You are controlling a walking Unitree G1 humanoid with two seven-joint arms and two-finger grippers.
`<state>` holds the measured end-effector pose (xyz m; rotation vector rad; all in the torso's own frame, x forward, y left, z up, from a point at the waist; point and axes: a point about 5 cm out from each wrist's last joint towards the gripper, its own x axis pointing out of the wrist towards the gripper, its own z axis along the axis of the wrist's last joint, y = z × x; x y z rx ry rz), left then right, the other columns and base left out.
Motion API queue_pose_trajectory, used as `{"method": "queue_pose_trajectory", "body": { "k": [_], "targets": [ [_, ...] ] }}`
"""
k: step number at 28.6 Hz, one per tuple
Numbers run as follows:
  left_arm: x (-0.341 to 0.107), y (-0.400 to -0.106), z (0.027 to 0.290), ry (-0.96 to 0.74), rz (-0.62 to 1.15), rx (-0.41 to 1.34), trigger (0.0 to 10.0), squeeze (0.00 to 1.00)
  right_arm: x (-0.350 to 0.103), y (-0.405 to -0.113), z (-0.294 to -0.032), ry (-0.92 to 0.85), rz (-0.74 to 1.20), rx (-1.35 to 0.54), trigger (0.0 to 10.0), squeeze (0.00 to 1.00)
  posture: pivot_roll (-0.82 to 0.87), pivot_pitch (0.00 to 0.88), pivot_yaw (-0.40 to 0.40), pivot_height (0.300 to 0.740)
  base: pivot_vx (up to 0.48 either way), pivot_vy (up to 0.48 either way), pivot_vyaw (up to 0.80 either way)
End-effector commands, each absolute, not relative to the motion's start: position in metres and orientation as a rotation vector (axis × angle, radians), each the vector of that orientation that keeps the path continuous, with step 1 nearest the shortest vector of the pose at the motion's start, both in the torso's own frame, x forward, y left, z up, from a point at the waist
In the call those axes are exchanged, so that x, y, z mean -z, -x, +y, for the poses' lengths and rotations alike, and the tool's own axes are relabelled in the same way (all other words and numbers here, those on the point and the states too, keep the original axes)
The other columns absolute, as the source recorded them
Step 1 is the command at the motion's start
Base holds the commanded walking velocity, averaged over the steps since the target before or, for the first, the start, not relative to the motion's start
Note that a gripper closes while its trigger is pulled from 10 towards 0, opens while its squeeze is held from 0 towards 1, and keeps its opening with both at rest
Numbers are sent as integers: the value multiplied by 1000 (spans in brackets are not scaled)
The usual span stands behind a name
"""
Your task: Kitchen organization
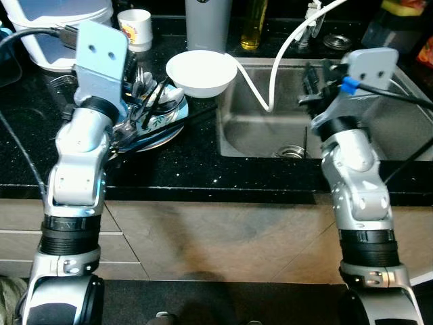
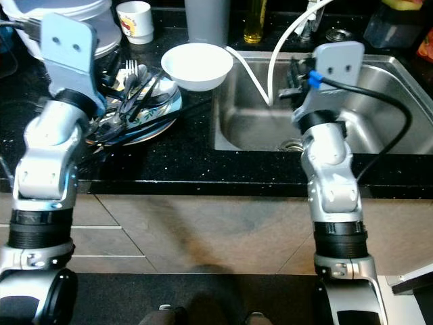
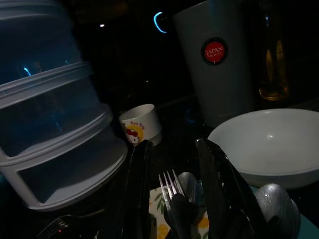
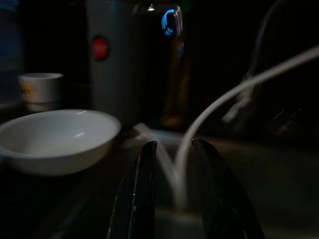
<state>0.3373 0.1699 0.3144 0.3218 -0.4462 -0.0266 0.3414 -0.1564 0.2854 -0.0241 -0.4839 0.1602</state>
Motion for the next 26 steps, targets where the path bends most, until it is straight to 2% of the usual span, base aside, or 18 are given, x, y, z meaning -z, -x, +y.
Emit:
{"method": "queue_pose_trajectory", "body": {
  "k": [1, 3, 6, 8, 10, 12, 14, 16, 18, 21, 23, 26],
  "targets": [
    [-308, -337, 168, -326, -418, 18, 10000, 0, -275, -343, -151, -56, -433, -205, 10000, 0, 115, 124, 13, 740, 0, 0, 0],
    [-300, -336, 159, -300, -358, 104, 10000, 0, -277, -343, -150, -93, -440, -202, 10000, 0, 118, 125, 9, 740, 0, 0, 0],
    [-287, -326, 140, -272, -206, 378, 10000, 0, -280, -343, -154, -98, -454, -177, 10000, 0, 119, 125, 7, 740, 0, 0, 0],
    [-287, -313, 139, -344, -139, 551, 10000, 0, -283, -342, -158, -92, -467, -167, 10000, 0, 119, 125, 7, 740, 0, 0, 0],
    [-298, -307, 151, -399, -112, 632, 10000, 0, -286, -341, -163, -68, -478, -157, 10000, 0, 131, 131, 4, 740, 0, 0, 0],
    [-302, -306, 155, -412, -110, 641, 10000, 0, -286, -341, -164, -62, -480, -156, 10000, 0, 131, 131, 4, 740, 0, 0, 0],
    [-325, -306, 181, -467, -62, 679, 10000, 0, -288, -340, -172, -62, -486, -141, 10000, 0, 136, 133, 21, 740, 0, 0, 0],
    [-332, -300, 191, -513, -11, 735, 10000, 0, -289, -338, -175, -62, -489, -128, 10000, 0, 138, 135, 25, 740, 0, 0, 0],
    [-334, -291, 197, -489, 39, 843, 10000, 0, -287, -338, -177, -63, -483, -121, 10000, 0, 143, 137, 22, 740, 0, 0, 0],
    [-332, -301, 210, -536, 80, 773, 10000, 0, -285, -338, -177, -62, -478, -123, 10000, 0, 143, 137, 22, 740, 0, 0, 0],
    [-326, -318, 219, -634, 99, 608, 10000, 0, -285, -338, -175, -62, -478, -129, 10000, 0, 144, 135, 25, 740, 0, 0, 0],
    [-324, -326, 219, -595, 104, 524, 10000, 0, -286, -339, -174, -62, -480, -130, 10000, 0, 141, 134, 28, 740, 0, 0, 0]
  ]
}}
